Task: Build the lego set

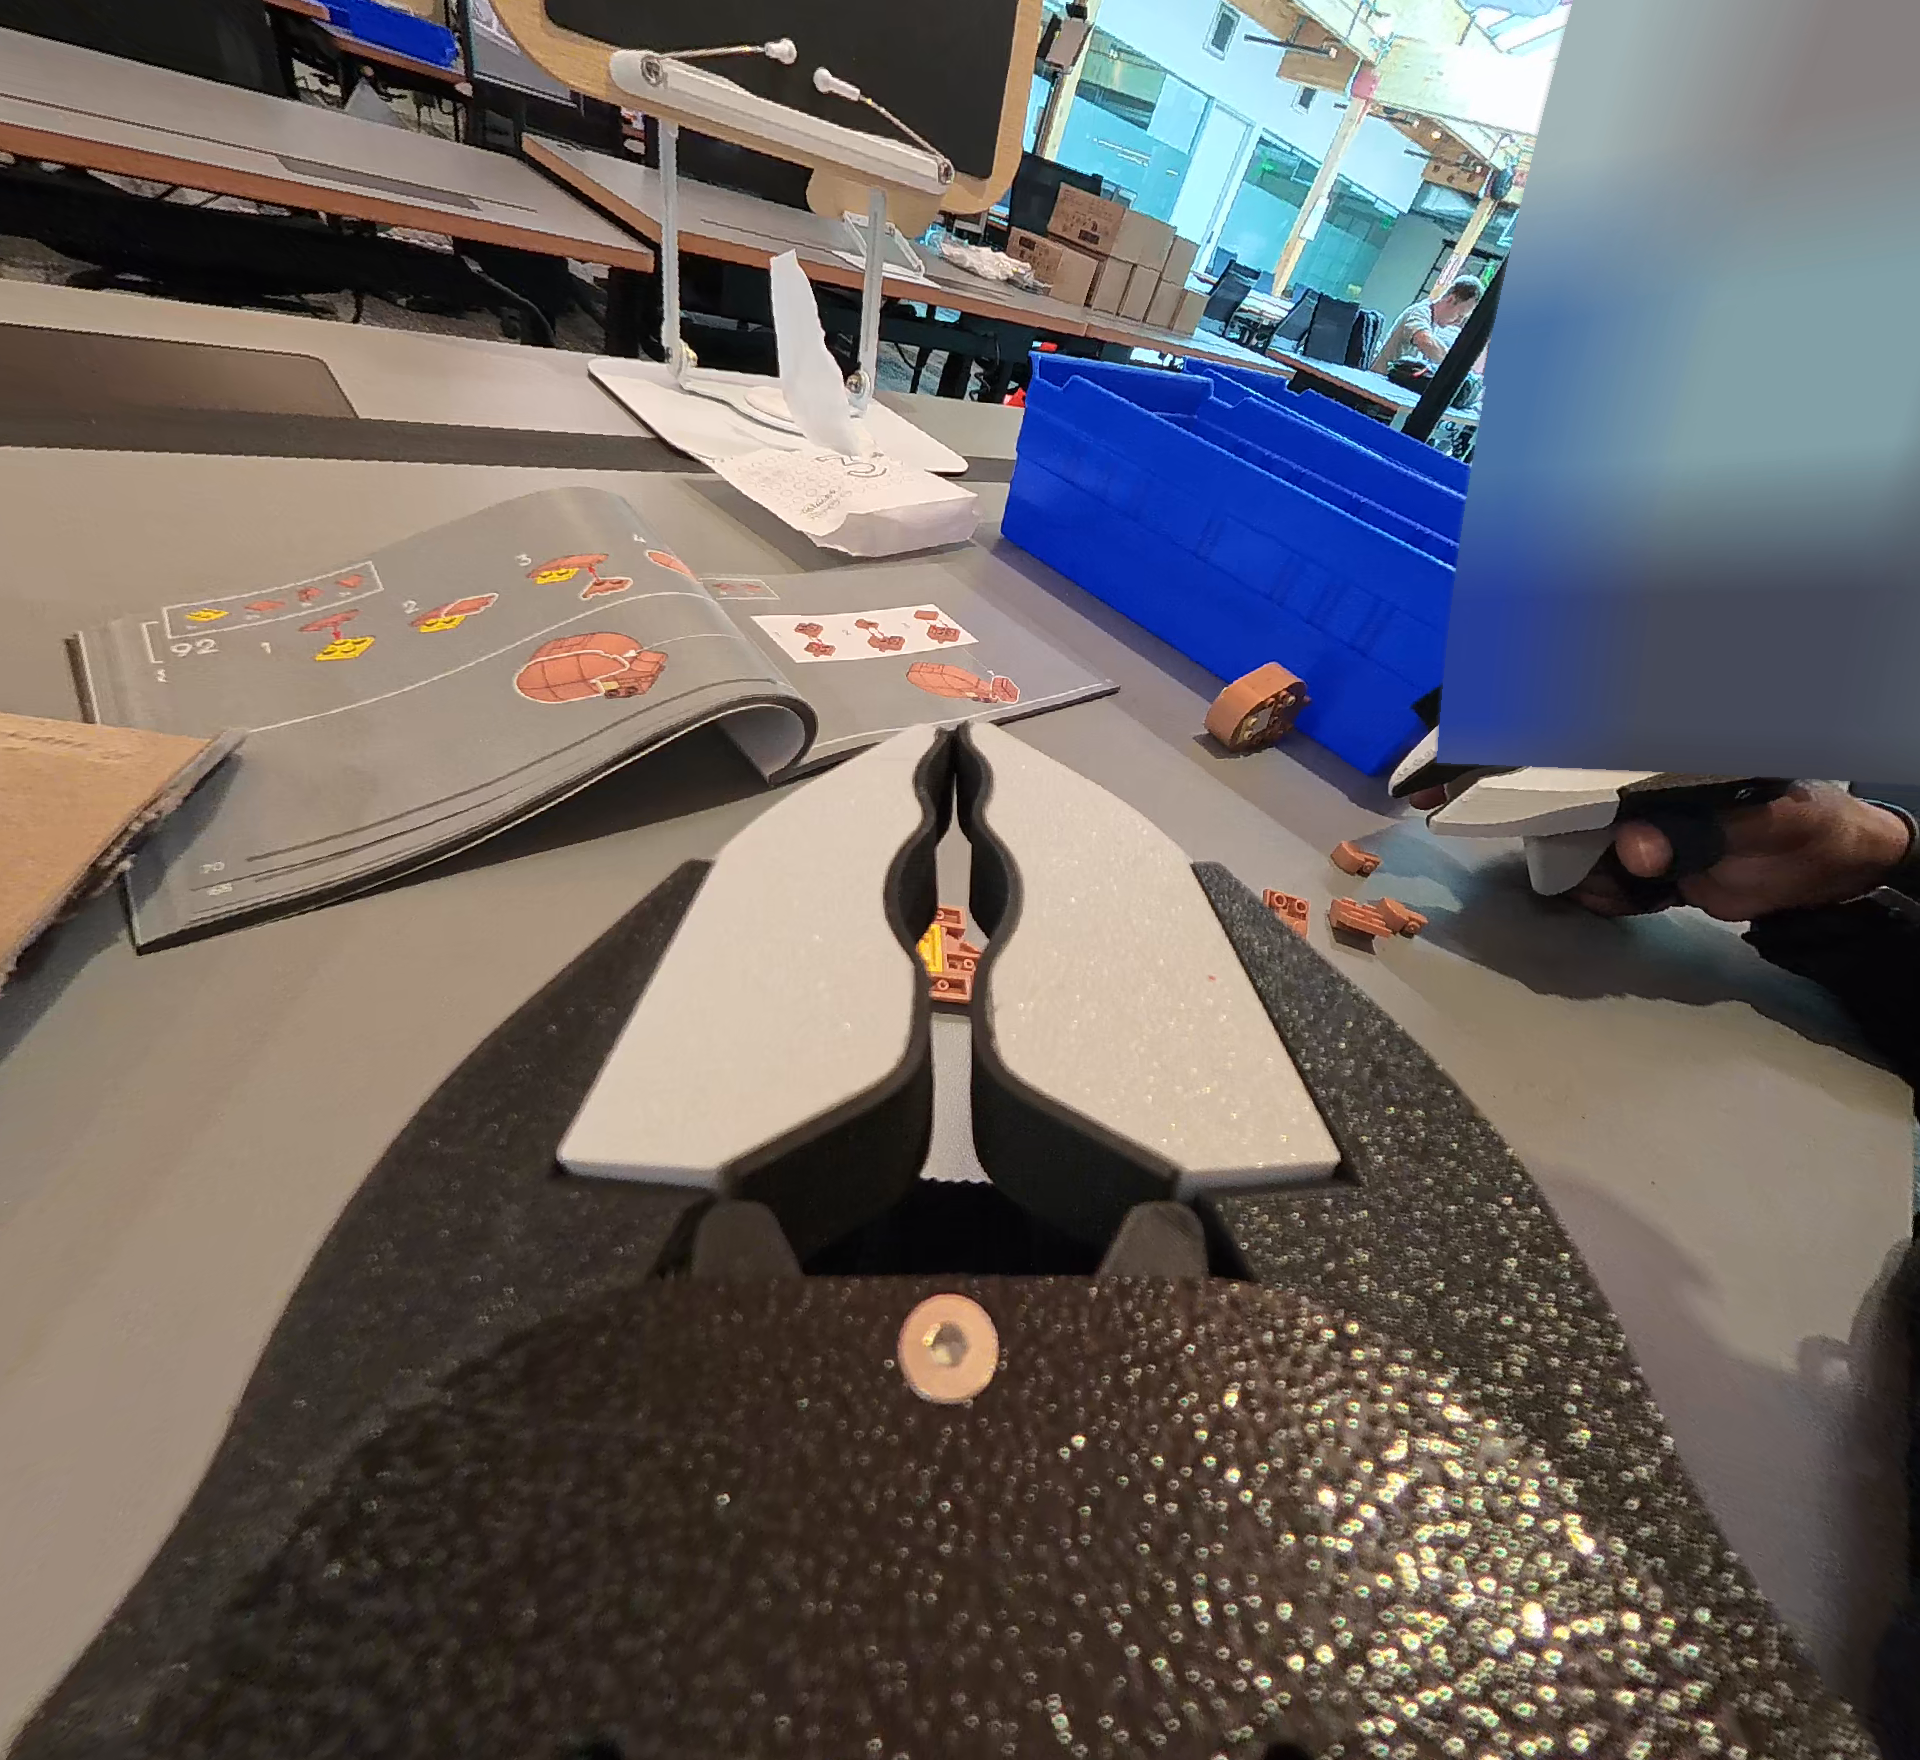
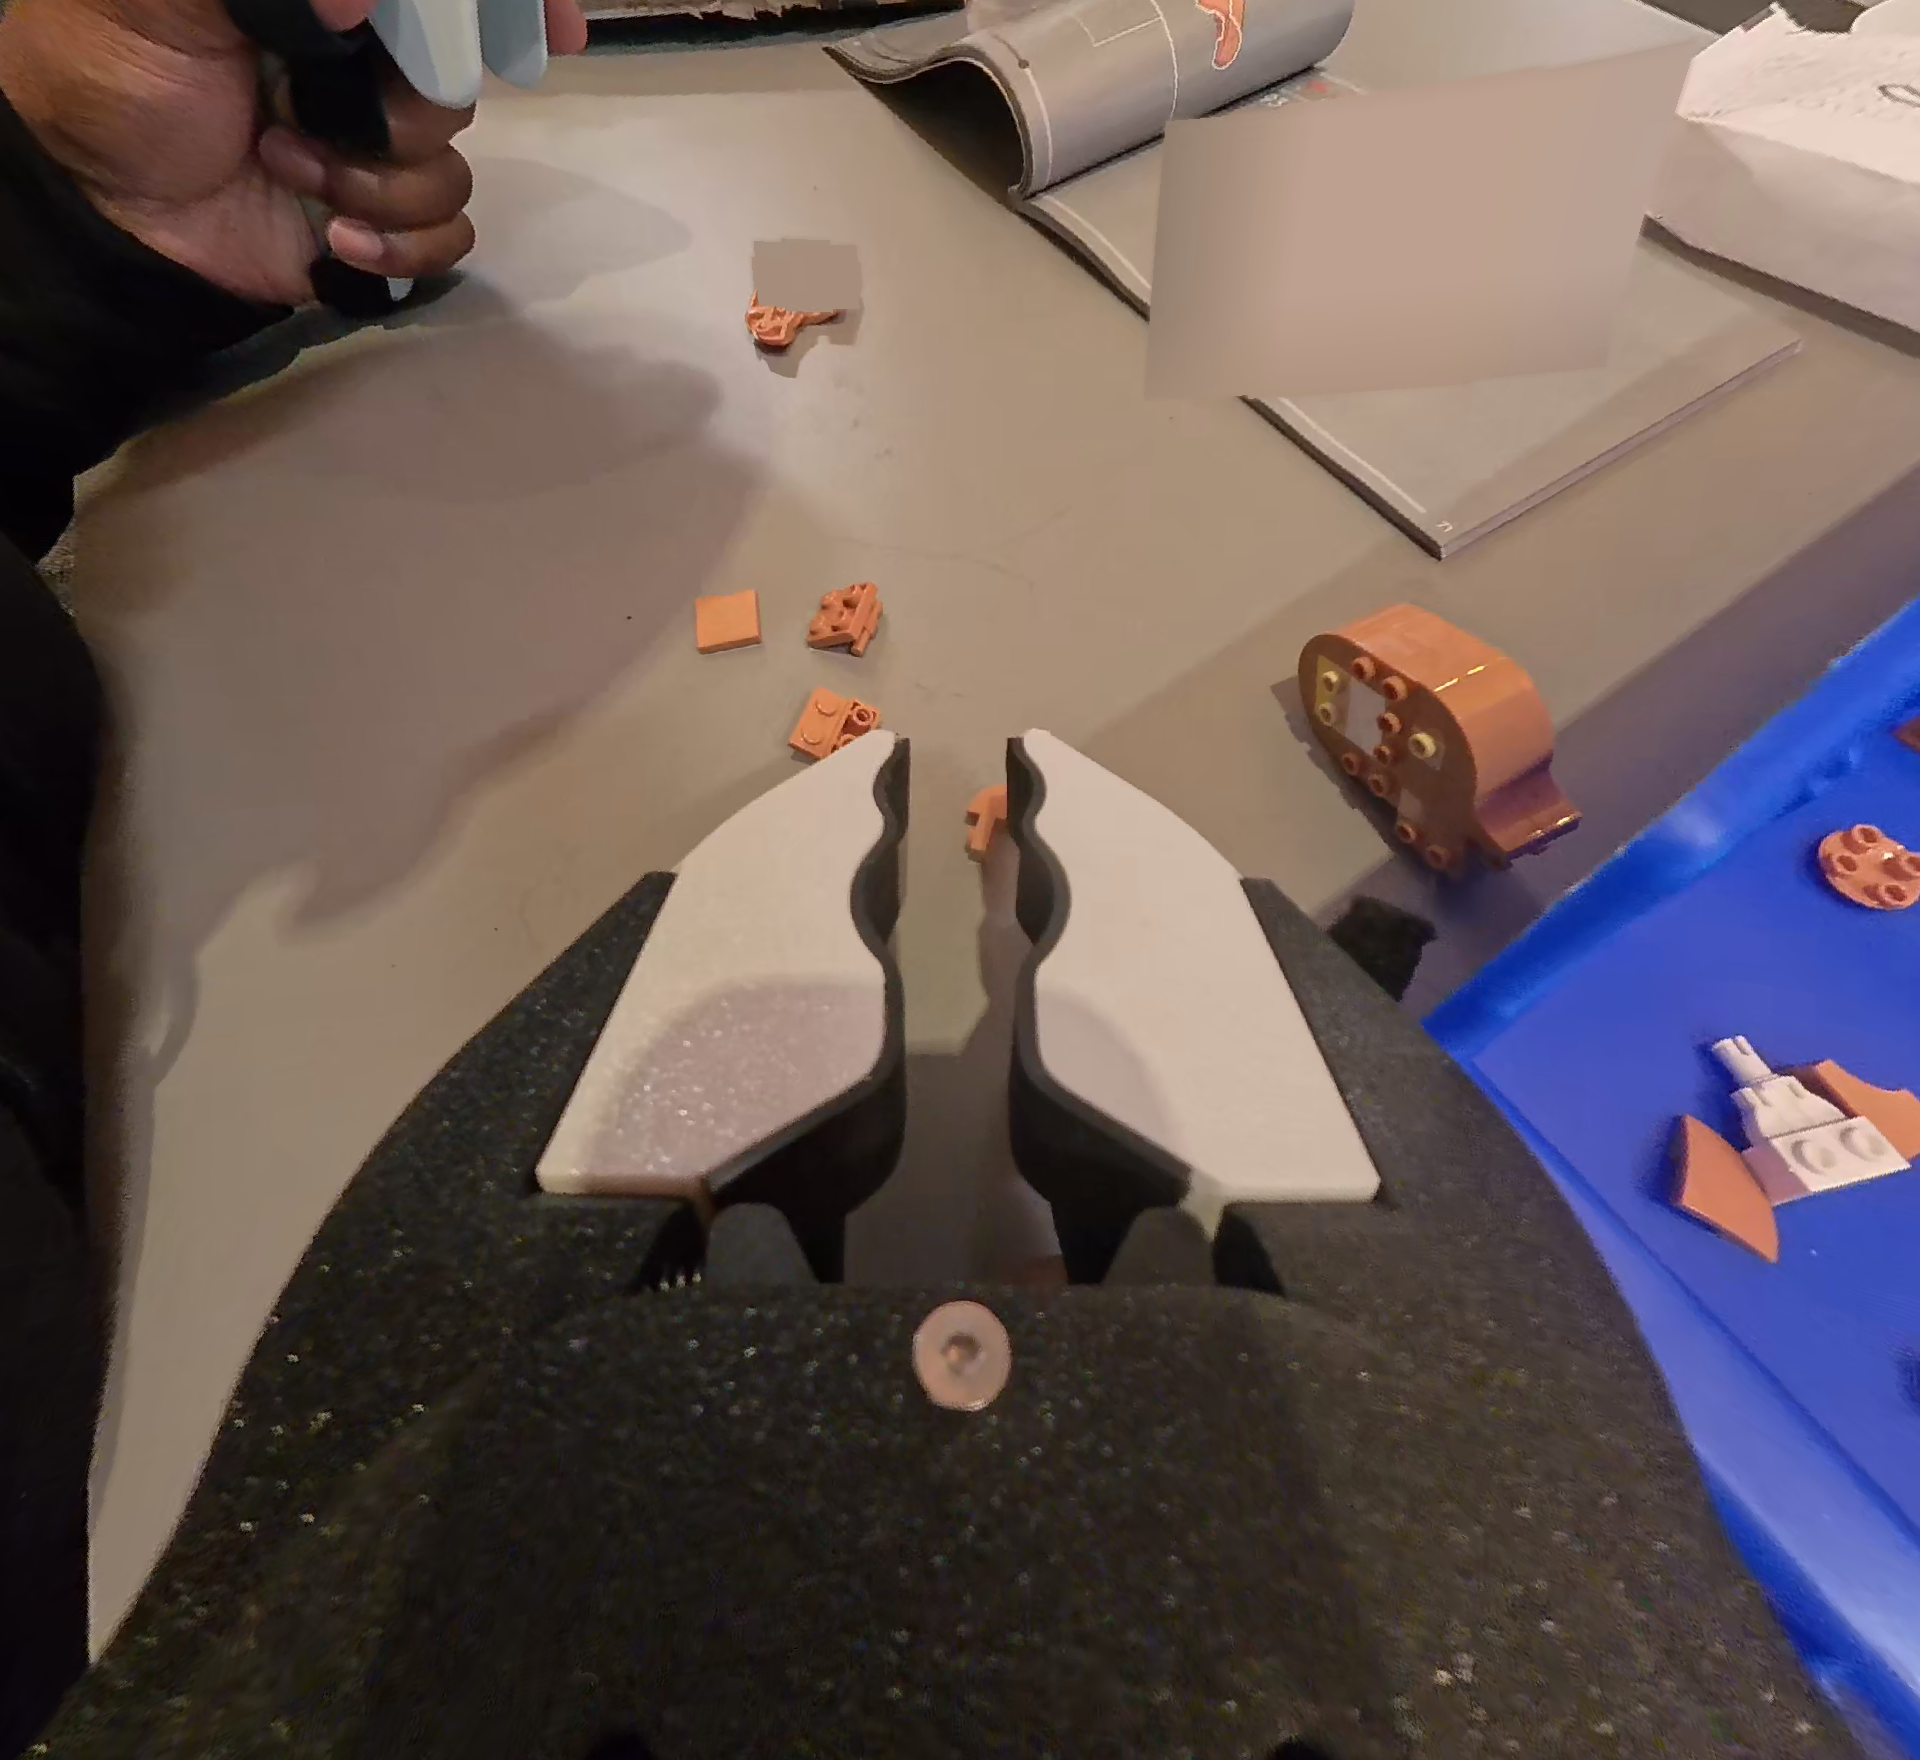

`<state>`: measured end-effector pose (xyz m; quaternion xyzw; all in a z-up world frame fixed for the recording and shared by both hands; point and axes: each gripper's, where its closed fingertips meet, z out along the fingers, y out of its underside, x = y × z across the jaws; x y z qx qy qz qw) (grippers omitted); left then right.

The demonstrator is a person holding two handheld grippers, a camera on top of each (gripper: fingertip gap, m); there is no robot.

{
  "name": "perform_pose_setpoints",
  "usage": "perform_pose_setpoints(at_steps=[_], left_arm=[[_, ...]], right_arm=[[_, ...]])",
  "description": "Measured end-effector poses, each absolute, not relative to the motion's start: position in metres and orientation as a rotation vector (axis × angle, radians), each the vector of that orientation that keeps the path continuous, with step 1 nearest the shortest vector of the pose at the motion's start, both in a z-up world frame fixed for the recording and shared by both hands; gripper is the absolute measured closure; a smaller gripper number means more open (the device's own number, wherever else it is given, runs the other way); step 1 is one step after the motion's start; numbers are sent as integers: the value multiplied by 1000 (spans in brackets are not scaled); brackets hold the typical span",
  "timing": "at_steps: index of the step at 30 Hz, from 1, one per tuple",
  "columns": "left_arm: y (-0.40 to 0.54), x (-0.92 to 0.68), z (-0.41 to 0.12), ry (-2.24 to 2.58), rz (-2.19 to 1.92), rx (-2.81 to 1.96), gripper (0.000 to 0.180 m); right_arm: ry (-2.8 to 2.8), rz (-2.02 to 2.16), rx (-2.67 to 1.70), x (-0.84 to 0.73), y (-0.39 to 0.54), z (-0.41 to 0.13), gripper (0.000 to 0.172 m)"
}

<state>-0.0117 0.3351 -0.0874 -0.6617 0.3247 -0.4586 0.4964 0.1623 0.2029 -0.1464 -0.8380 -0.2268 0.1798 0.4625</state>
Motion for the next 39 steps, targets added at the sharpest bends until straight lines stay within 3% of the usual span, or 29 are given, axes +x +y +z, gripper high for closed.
perform_pose_setpoints(at_steps=[28, 39], left_arm=[[324, -7, -89, 886, -975, -1548, 180], [307, -8, -83, 969, -781, -1403, 179]], right_arm=[[-615, 349, -2045, 159, 201, -148, 153], [-461, 379, -1888, 171, 203, -121, 152]])
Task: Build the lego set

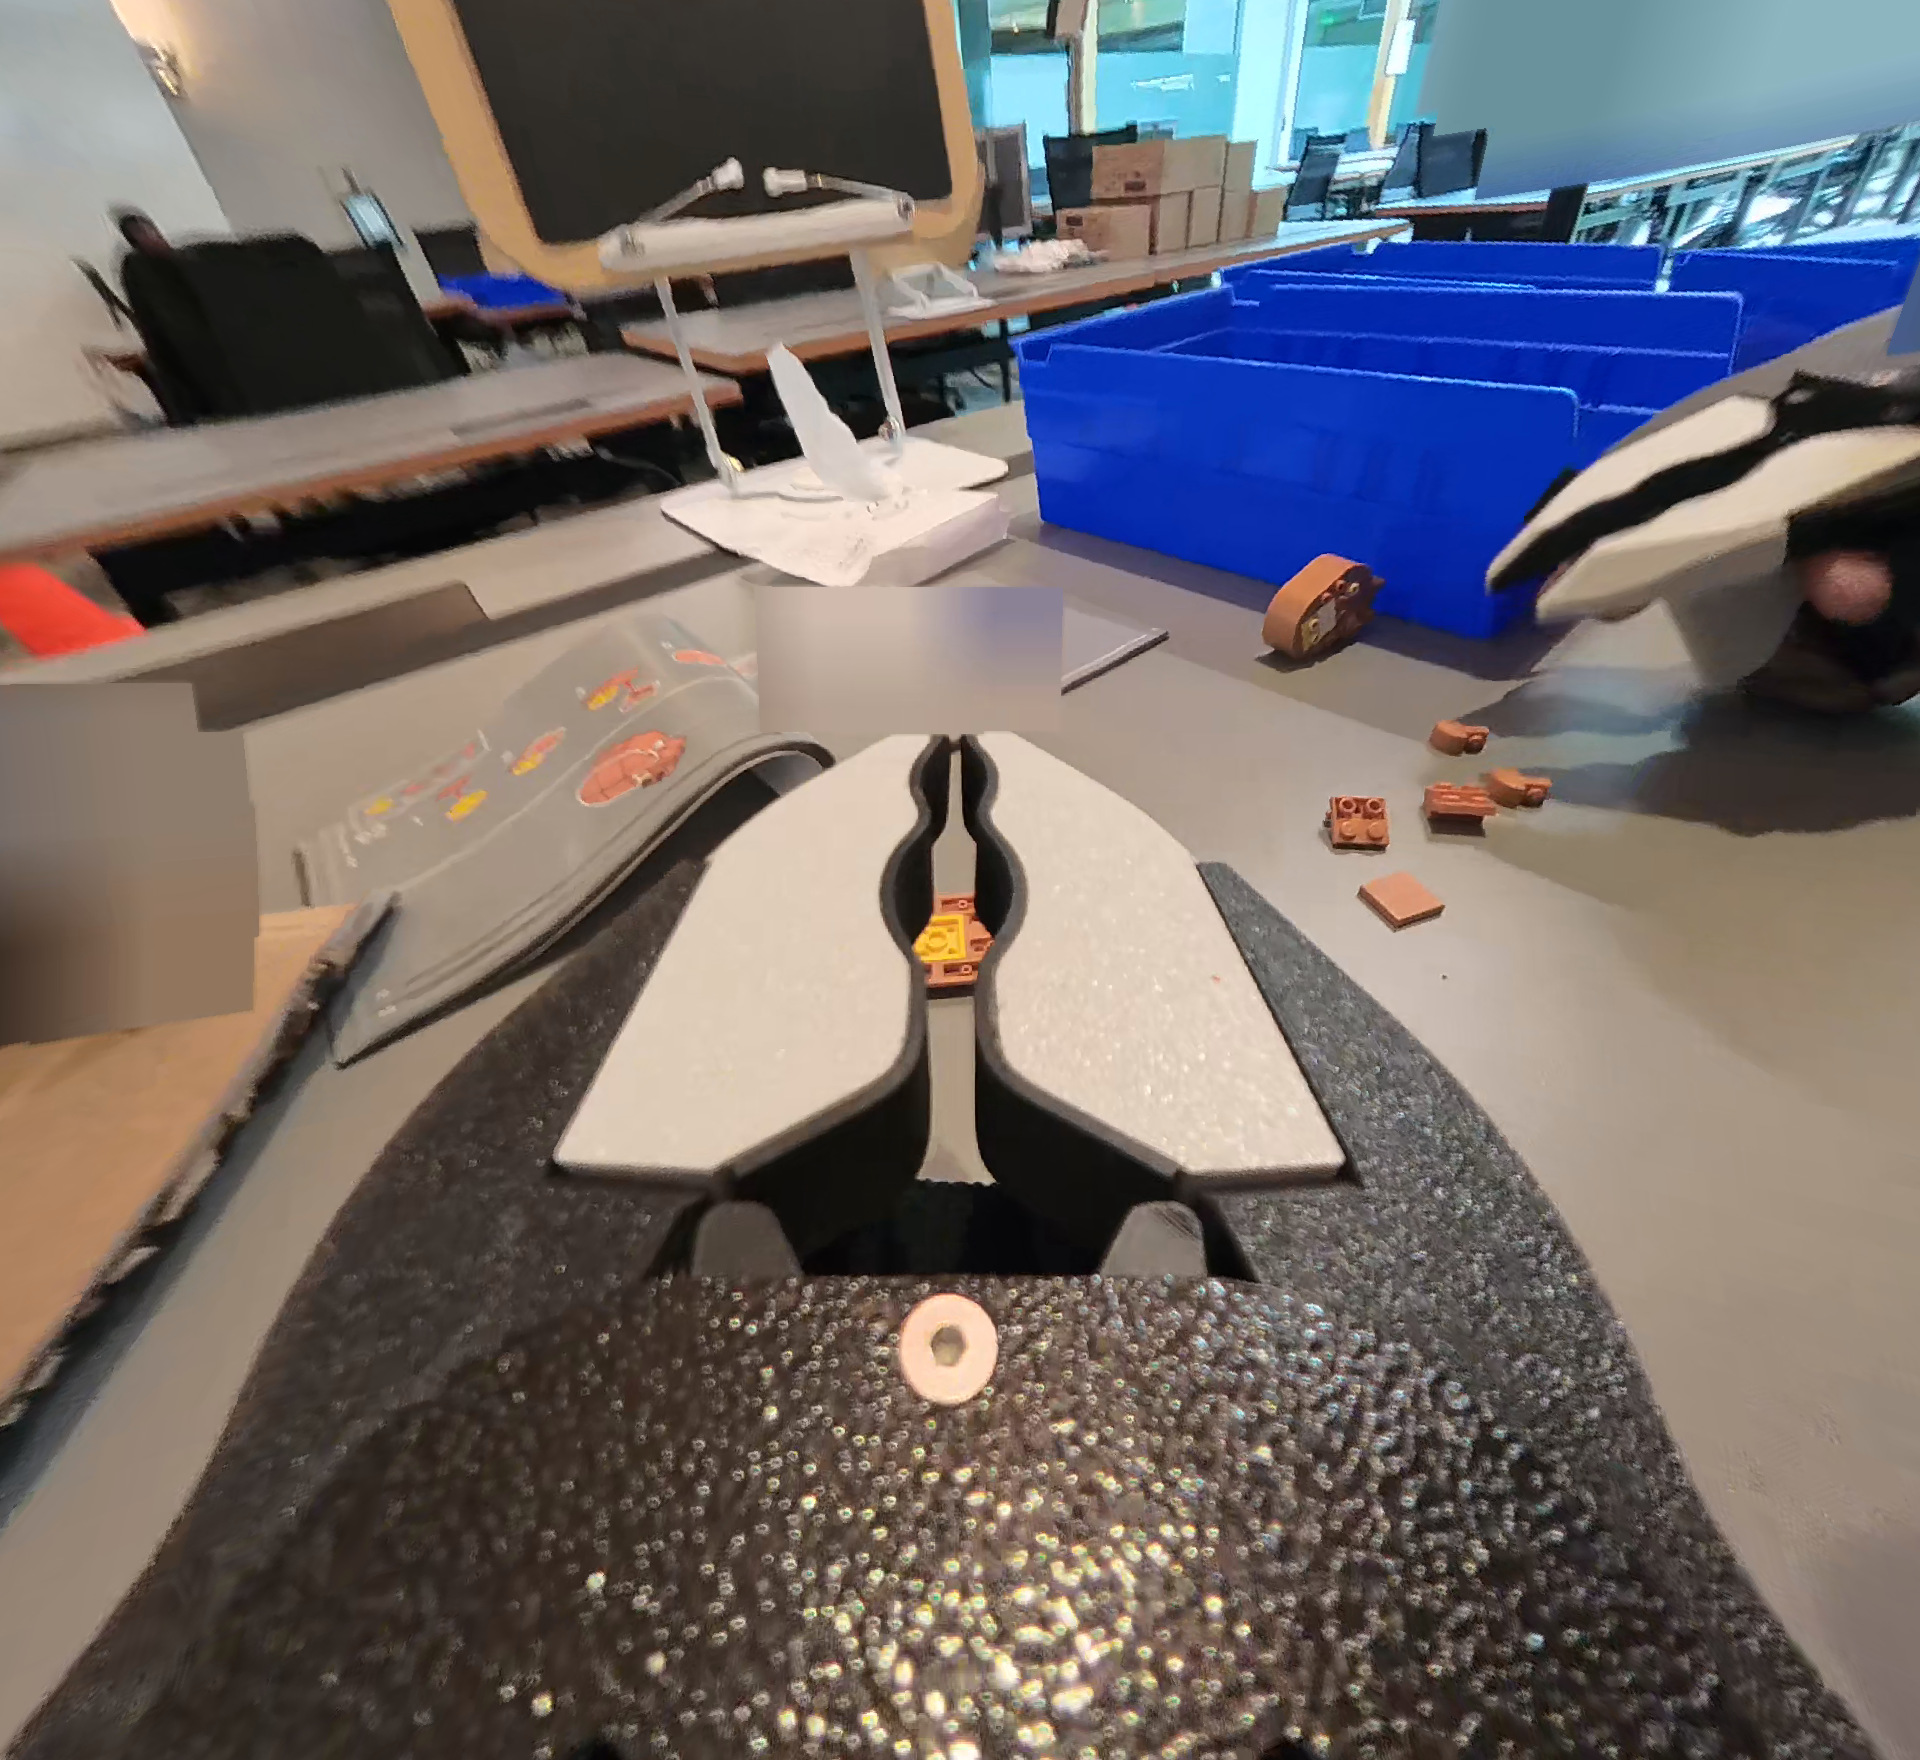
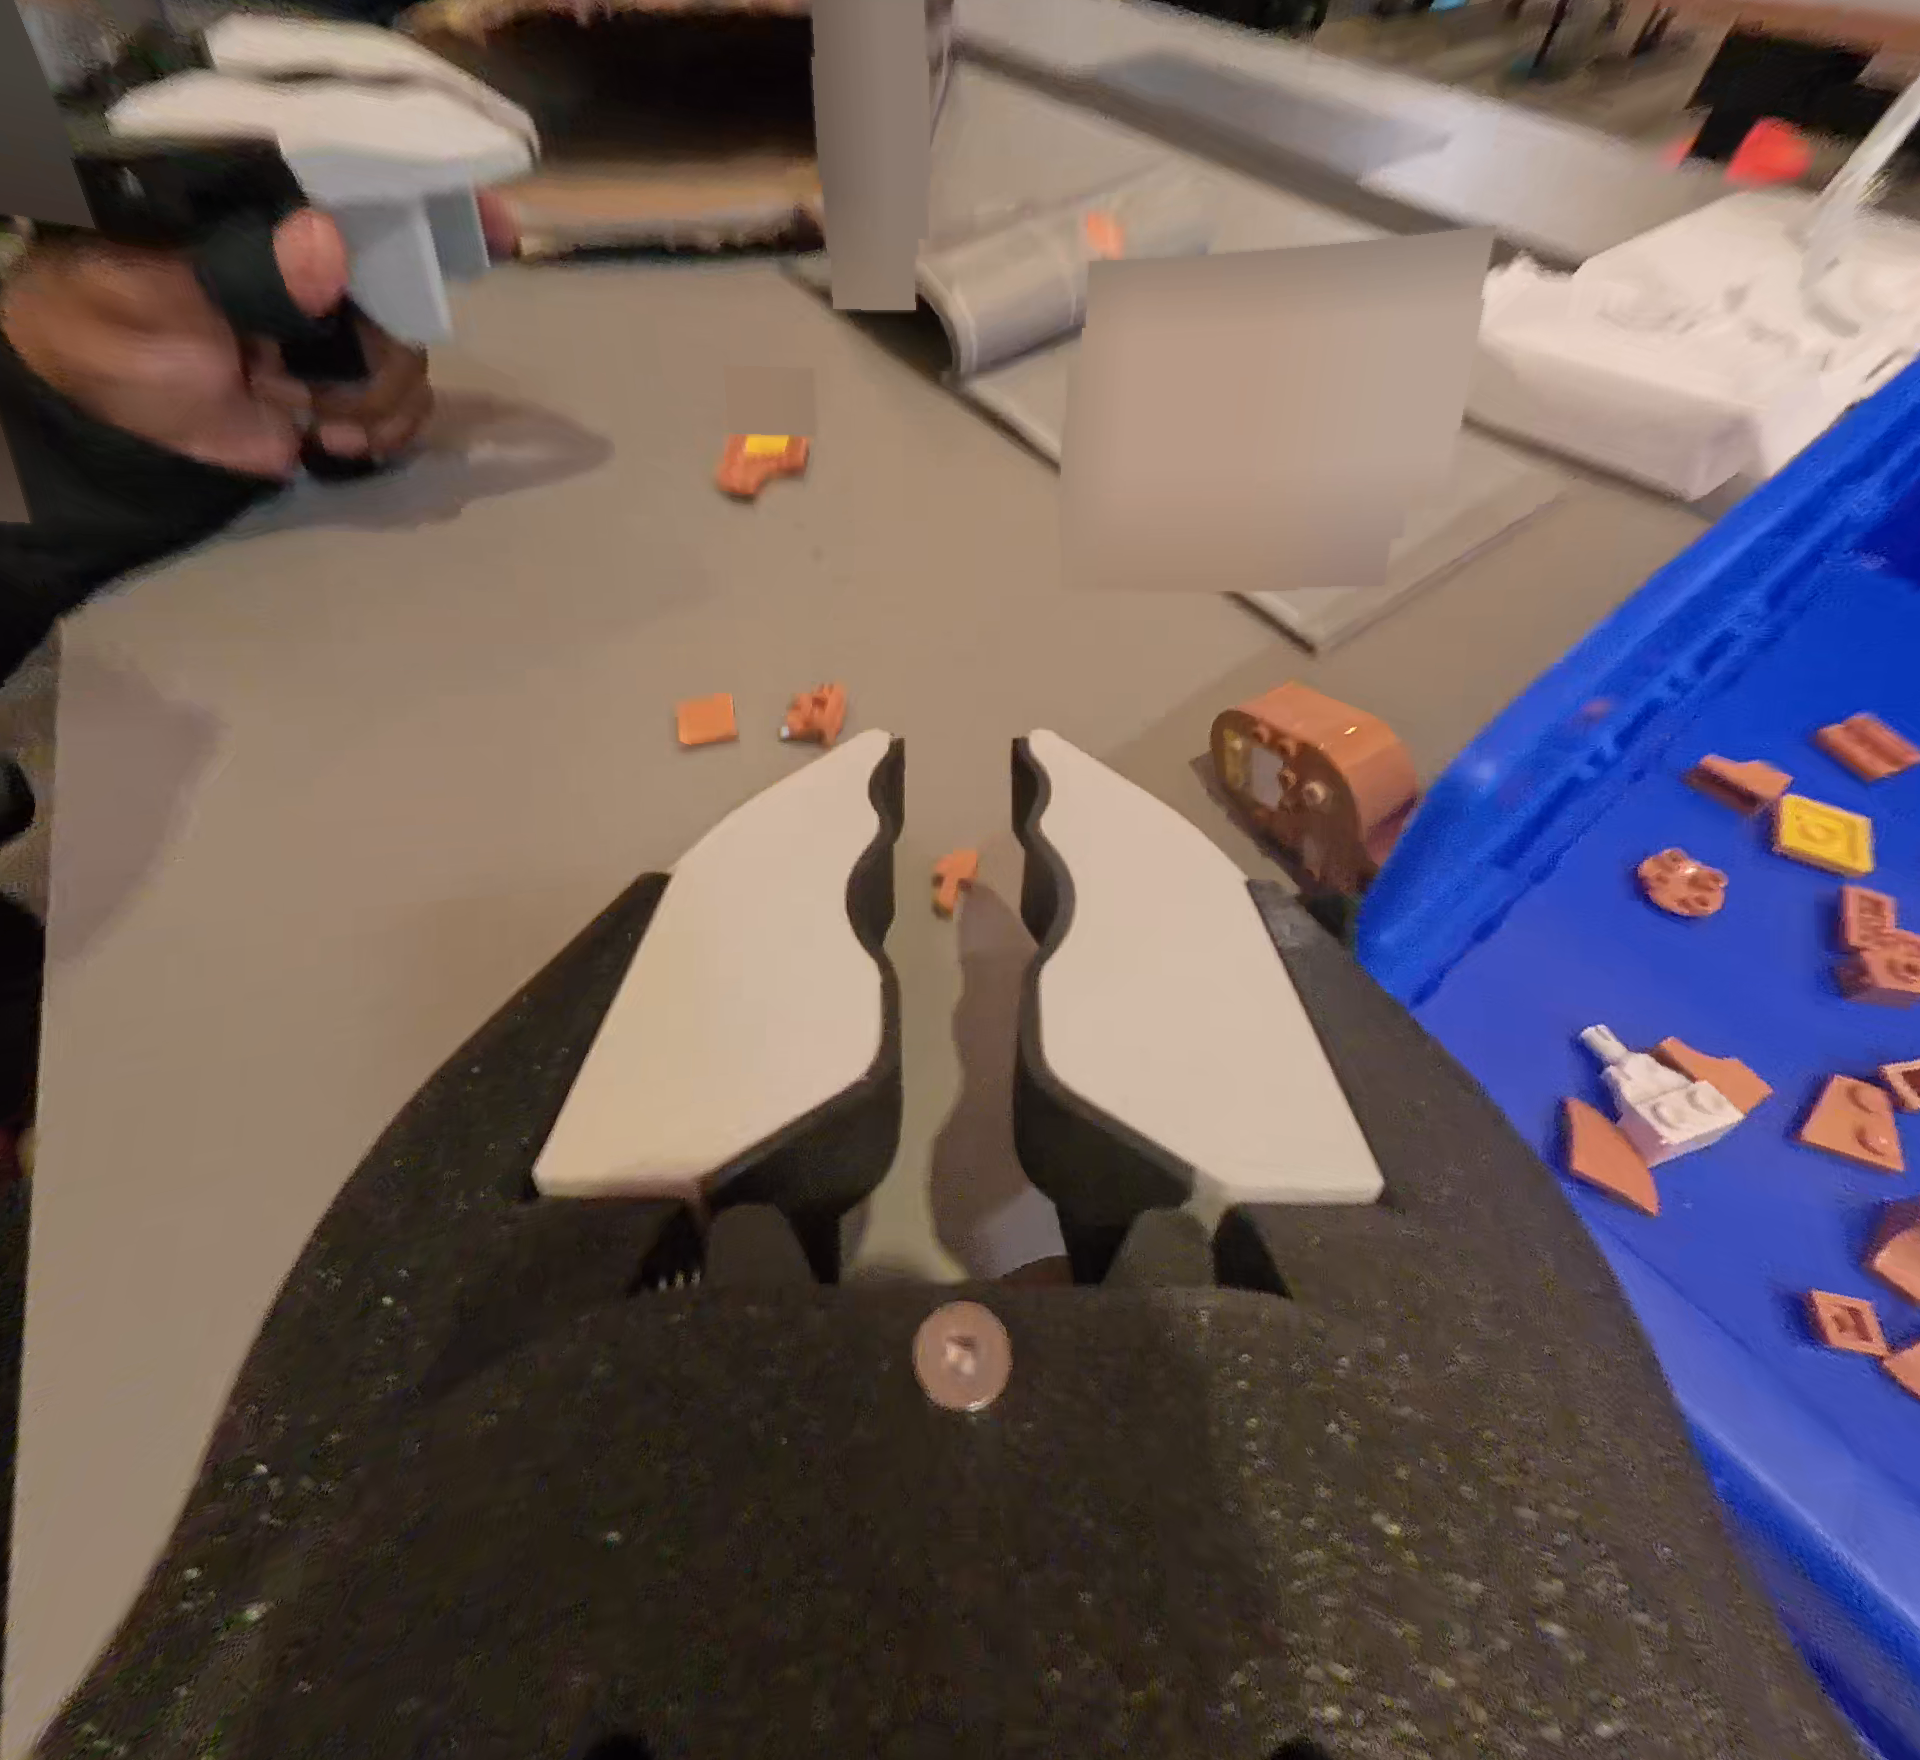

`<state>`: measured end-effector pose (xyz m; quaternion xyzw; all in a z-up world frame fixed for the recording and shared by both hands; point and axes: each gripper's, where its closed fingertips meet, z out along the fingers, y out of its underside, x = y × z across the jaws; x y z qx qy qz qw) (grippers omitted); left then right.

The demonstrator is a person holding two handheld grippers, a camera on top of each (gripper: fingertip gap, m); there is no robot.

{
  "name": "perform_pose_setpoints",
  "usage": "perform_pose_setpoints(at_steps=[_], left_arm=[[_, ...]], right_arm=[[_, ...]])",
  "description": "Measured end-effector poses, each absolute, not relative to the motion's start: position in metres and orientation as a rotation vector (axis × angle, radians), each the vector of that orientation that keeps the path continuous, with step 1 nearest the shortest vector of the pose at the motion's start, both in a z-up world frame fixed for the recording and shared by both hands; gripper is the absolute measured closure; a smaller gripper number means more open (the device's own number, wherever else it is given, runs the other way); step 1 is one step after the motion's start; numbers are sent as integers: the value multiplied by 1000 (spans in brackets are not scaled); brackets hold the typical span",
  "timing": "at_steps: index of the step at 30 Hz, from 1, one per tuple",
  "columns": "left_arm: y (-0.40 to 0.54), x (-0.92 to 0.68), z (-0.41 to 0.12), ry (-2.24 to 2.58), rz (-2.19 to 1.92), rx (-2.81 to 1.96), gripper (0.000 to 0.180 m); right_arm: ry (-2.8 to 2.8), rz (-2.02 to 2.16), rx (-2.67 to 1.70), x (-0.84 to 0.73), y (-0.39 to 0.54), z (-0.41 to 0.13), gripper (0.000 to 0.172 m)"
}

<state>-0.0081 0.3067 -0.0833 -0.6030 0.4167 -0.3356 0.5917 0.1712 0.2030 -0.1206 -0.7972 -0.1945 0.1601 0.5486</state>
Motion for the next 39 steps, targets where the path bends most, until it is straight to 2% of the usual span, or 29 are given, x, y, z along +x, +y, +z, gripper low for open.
perform_pose_setpoints(at_steps=[7, 31, 39], left_arm=[[274, -28, -69, 925, -745, -1268, 176], [259, -27, -83, 1020, -578, -1299, 176], [261, -27, -84, 1019, -581, -1315, 176]], right_arm=[[-441, 248, -1702, 159, 183, -89, 152], [-389, 147, -1781, 143, 182, -106, 153], [-428, 119, -1949, 139, 192, -130, 153]])
